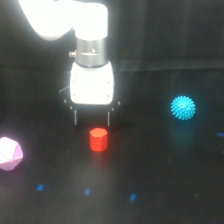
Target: Pick up the red object from the table
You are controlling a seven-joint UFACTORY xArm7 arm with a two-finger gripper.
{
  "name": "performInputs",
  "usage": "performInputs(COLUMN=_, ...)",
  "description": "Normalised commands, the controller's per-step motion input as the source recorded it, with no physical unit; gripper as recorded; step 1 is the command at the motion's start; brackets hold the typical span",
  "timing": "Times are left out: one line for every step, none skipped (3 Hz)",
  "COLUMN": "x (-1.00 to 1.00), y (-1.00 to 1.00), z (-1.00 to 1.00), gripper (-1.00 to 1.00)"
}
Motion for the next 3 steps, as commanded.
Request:
performInputs(x=0.56, y=-0.49, z=-0.34, gripper=1.00)
performInputs(x=0.12, y=-0.86, z=1.00, gripper=0.01)
performInputs(x=0.11, y=-0.52, z=-0.37, gripper=0.52)
